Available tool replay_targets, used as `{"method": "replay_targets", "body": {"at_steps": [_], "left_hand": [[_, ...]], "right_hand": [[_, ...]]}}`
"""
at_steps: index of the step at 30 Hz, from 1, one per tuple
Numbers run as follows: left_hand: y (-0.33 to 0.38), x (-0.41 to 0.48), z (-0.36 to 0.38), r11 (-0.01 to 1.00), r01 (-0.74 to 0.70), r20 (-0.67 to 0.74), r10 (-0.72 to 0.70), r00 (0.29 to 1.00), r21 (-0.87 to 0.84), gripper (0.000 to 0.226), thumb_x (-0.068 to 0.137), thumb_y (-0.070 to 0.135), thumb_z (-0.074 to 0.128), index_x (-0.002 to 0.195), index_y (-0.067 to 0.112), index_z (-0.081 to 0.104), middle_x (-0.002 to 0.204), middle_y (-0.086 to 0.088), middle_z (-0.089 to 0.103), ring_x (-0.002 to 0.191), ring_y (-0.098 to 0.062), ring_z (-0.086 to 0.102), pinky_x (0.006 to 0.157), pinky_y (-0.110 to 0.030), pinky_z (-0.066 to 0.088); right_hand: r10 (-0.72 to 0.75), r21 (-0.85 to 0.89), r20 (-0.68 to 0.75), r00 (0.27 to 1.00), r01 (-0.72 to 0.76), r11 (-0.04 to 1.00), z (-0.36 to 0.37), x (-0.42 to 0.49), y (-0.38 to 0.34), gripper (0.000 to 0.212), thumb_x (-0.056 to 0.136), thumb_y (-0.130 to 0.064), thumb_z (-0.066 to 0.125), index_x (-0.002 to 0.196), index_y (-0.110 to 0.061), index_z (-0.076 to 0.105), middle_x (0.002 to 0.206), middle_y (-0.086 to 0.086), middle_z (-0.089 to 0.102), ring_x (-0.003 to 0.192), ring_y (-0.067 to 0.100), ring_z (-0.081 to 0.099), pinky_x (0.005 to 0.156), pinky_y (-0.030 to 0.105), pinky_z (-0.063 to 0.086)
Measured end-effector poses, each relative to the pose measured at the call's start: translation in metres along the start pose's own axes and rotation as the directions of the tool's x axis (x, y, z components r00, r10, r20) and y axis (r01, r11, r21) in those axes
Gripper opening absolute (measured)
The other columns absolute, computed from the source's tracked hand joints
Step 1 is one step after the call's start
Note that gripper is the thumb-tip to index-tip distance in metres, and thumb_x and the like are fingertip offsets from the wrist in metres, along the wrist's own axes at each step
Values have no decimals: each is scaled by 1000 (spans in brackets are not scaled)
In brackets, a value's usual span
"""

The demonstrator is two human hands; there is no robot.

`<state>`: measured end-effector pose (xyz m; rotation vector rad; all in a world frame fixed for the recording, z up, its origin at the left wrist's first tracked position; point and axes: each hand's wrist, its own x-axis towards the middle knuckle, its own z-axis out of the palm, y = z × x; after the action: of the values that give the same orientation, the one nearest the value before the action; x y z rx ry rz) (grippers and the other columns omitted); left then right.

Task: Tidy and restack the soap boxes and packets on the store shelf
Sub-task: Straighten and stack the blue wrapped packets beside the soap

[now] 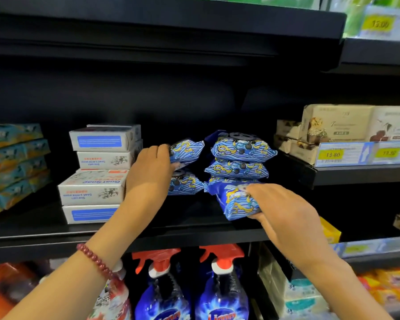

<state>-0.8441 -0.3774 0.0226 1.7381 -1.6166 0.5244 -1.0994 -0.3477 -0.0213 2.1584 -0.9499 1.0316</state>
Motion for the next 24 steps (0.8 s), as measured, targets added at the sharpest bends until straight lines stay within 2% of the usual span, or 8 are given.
{"method": "replay_targets", "body": {"at_steps": [6,9,13,15,17,19,21,24], "left_hand": [[11,-28,-25,992,-114,-194,103,976,-49,39,83,17,68,114,-4,58,102,-22,63,96,-42,57,70,-47,49],[17,-27,-39,989,-119,-195,100,976,-89,37,84,19,66,117,2,58,105,-17,64,97,-38,55,76,-42,43],[31,-34,-56,969,-220,-218,193,957,-108,36,85,19,65,115,2,58,100,-16,64,91,-38,55,70,-35,37],[40,-35,-62,962,-253,-207,229,951,-102,37,85,23,65,115,3,58,100,-13,64,93,-35,55,71,-30,32],[48,-32,-65,958,-269,-155,252,955,-102,42,84,38,53,115,10,58,101,-5,63,95,-27,53,70,-25,29],[59,-31,-65,947,-309,-107,300,948,-84,48,81,43,45,114,12,58,100,-3,63,95,-25,52,71,-30,35],[72,-33,-61,925,-376,-78,372,925,-48,48,80,40,46,111,6,60,96,-9,64,92,-31,56,70,-40,44],[89,-34,-45,895,-442,-38,444,895,58,35,82,33,62,102,4,61,90,-10,64,87,-31,58,61,-41,49]], "right_hand": [[2,14,39,999,-3,1000,12,6,-3,46,62,-8,83,106,-11,68,101,1,69,94,20,66,79,29,54],[39,0,31,999,-39,999,17,7,-6,48,61,-11,85,106,-13,68,102,-2,69,96,18,66,82,27,52],[94,-53,58,994,-91,994,16,10,-13,55,54,-18,89,106,-11,70,99,3,71,93,20,68,78,30,54],[105,-67,85,991,-99,993,13,7,-12,57,60,-24,87,112,-12,67,106,4,69,100,22,65,85,32,51],[107,-16,59,992,-107,994,7,-2,-11,53,70,-29,80,116,-10,63,114,6,65,107,24,61,93,35,47],[111,66,-56,992,-107,992,1,-13,-9,37,79,-31,70,107,-7,66,104,5,66,99,25,62,86,34,52],[83,108,-123,989,-70,992,-3,-23,-7,26,84,-32,62,90,-8,68,87,2,66,83,23,62,70,32,51],[35,100,-16,999,-33,994,-1,-34,-5,29,73,-36,75,83,-9,72,79,0,66,75,20,64,61,27,50]]}}
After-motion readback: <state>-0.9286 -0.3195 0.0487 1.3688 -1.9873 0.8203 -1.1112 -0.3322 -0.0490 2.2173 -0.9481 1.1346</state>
